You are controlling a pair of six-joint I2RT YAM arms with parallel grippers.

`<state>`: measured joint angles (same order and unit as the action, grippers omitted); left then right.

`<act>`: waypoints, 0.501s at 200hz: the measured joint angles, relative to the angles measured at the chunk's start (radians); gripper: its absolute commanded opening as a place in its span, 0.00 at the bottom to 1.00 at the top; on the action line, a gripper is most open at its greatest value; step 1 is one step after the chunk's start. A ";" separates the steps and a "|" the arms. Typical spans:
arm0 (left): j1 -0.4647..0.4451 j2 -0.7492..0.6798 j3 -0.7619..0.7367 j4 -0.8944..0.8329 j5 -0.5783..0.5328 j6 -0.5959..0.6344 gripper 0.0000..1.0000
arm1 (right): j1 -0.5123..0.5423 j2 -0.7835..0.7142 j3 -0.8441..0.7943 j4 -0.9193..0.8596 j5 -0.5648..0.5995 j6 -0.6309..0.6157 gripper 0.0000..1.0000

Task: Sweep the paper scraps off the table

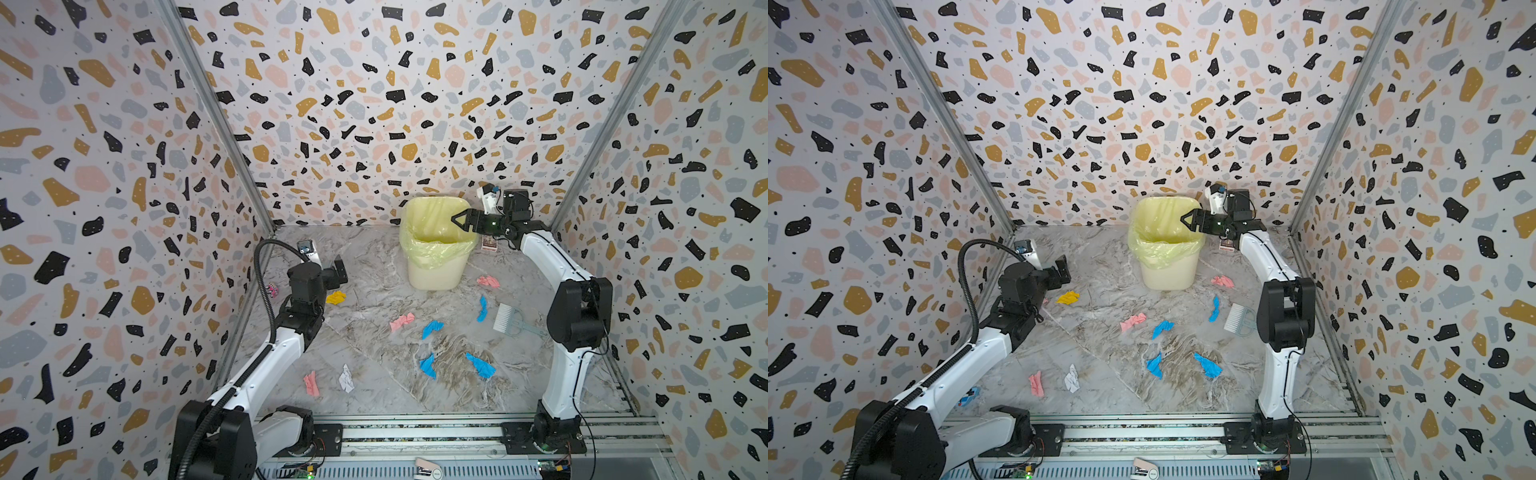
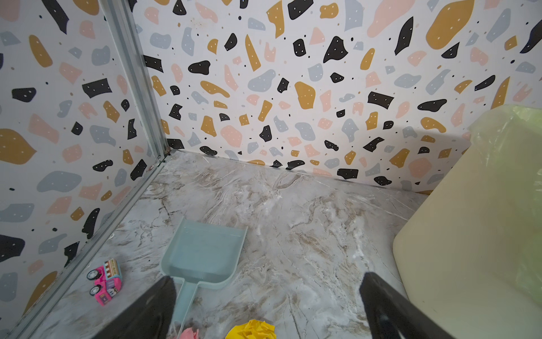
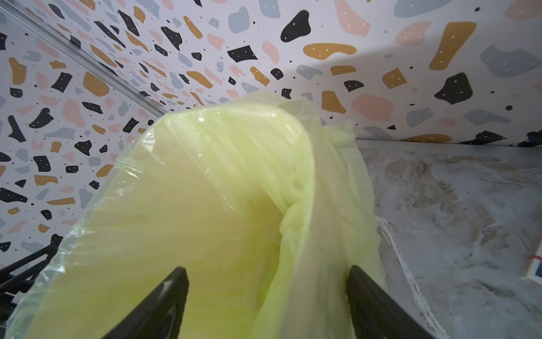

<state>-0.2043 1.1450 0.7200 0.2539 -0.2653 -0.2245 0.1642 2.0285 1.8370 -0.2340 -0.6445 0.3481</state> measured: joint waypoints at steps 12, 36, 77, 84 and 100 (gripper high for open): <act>0.000 -0.003 0.000 0.000 0.000 0.000 1.00 | 0.005 0.003 0.011 -0.016 -0.004 -0.012 0.85; 0.000 -0.005 -0.002 0.000 0.000 0.000 1.00 | 0.027 0.009 0.025 -0.048 -0.014 -0.035 0.85; 0.000 -0.006 -0.017 -0.002 -0.001 0.000 1.00 | 0.089 0.017 0.032 -0.090 -0.030 -0.067 0.85; 0.000 -0.006 -0.018 -0.003 -0.001 0.000 1.00 | 0.098 0.018 0.034 -0.094 -0.033 -0.071 0.85; 0.000 -0.010 -0.021 -0.007 -0.003 0.000 1.00 | 0.115 0.018 0.037 -0.105 -0.041 -0.085 0.85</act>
<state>-0.2043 1.1347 0.6994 0.2470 -0.2687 -0.2245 0.2790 2.0468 1.8744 -0.3386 -0.6853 0.2634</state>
